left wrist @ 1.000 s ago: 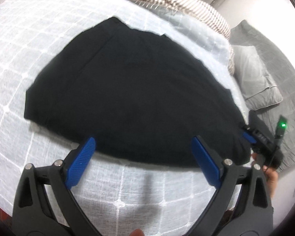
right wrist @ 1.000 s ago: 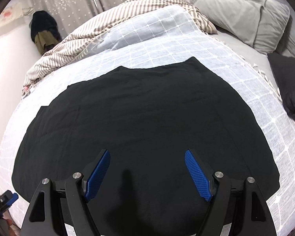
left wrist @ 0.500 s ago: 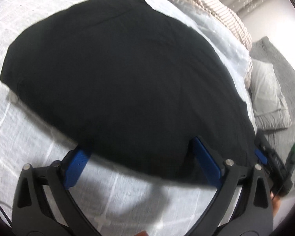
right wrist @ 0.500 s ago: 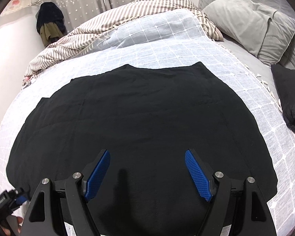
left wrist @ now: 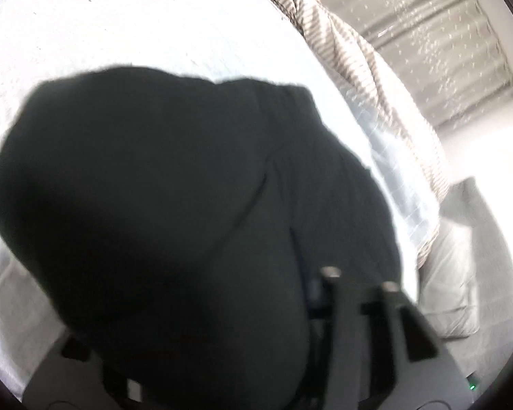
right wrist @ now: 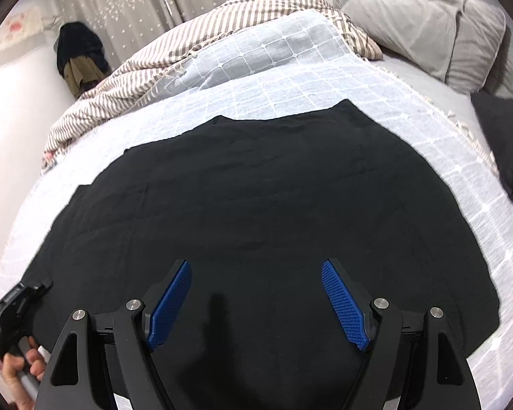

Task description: Fold large clothes

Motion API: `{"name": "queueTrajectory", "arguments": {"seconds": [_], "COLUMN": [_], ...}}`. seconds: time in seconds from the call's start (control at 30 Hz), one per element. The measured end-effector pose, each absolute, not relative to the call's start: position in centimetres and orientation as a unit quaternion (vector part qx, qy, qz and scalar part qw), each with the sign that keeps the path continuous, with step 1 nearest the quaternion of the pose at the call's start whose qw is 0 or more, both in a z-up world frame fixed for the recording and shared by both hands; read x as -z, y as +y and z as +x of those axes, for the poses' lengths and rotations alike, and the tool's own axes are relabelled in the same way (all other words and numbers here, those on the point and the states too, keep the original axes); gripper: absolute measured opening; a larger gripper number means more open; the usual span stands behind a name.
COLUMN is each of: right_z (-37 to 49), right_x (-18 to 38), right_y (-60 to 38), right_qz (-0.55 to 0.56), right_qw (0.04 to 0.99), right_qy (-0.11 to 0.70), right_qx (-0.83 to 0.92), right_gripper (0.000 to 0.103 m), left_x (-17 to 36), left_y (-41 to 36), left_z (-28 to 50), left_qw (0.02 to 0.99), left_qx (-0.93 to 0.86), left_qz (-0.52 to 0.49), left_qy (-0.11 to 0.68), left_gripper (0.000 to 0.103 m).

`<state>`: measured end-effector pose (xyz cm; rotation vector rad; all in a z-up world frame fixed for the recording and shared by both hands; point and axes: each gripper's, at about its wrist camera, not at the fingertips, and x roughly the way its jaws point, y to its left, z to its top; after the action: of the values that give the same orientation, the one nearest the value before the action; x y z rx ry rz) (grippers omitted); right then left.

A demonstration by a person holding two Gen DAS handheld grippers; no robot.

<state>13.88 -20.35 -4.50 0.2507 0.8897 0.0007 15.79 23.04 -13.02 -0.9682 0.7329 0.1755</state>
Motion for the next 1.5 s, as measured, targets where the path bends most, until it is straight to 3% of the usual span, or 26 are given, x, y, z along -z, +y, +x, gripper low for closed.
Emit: {"name": "queueTrajectory", "arguments": {"seconds": [0.1, 0.43, 0.7, 0.9, 1.0, 1.13, 1.5], "right_z": [14.0, 13.6, 12.6, 11.3, 12.4, 14.3, 14.3], "right_x": [4.7, 3.9, 4.1, 3.9, 6.2, 8.2, 5.8], "right_y": [-20.3, -16.8, -8.9, -3.6, -2.1, -3.0, -8.6], "right_qz": [0.131, 0.115, 0.076, 0.065, 0.044, 0.08, 0.063], "right_qw": [0.893, 0.902, 0.89, 0.88, 0.854, 0.831, 0.863], "right_qy": [0.43, 0.413, 0.412, 0.385, 0.438, 0.475, 0.463], "right_qx": [0.0, -0.05, -0.178, -0.269, -0.279, -0.276, -0.192], "right_gripper": [0.08, 0.08, 0.08, 0.08, 0.08, 0.08, 0.08], "left_x": [11.0, 2.2, 1.4, -1.7, -3.1, -3.7, -3.5], "left_y": [23.3, 23.3, 26.2, 21.9, 19.3, 15.6, 11.6], "left_z": [16.0, 13.5, 10.5, 10.9, 11.1, 11.2, 11.7], "left_qw": [0.833, 0.915, 0.927, 0.957, 0.965, 0.969, 0.96], "left_qx": [-0.072, -0.038, -0.067, 0.01, 0.062, 0.116, 0.176], "left_qz": [-0.444, -0.334, -0.317, -0.237, -0.201, -0.153, -0.123], "left_qy": [0.321, 0.223, 0.191, 0.17, 0.157, 0.157, 0.182], "left_gripper": [0.026, 0.024, 0.023, 0.023, 0.024, 0.024, 0.026]}}
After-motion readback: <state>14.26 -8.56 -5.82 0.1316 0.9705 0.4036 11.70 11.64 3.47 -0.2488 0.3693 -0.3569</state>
